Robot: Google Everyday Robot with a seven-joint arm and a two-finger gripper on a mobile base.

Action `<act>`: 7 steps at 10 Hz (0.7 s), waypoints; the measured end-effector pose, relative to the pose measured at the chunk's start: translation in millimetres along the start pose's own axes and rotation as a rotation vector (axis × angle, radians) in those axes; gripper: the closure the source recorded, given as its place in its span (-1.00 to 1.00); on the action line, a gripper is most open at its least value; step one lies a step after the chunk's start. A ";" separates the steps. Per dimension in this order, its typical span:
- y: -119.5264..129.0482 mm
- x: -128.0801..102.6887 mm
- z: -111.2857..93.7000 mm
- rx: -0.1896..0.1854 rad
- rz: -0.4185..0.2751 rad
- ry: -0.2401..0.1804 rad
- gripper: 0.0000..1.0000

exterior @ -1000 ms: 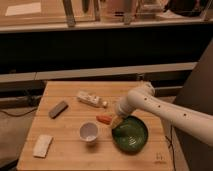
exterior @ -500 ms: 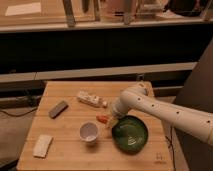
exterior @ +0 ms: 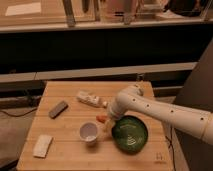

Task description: Place the pepper in the ceramic cup

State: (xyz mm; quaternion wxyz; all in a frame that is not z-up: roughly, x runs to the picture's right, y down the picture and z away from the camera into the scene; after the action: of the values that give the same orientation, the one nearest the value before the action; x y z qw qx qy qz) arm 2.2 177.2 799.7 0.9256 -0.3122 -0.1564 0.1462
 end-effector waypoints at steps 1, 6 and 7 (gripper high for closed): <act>0.8 -0.6 2.1 -0.005 0.001 0.001 -0.60; -1.1 -0.1 13.8 -0.031 0.003 0.004 -0.60; -2.7 0.8 16.4 -0.037 0.004 0.005 -0.60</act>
State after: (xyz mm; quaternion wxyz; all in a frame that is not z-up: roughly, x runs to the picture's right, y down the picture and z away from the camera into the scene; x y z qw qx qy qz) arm -2.9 184.1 813.9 0.9197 -0.3300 -0.1563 0.1446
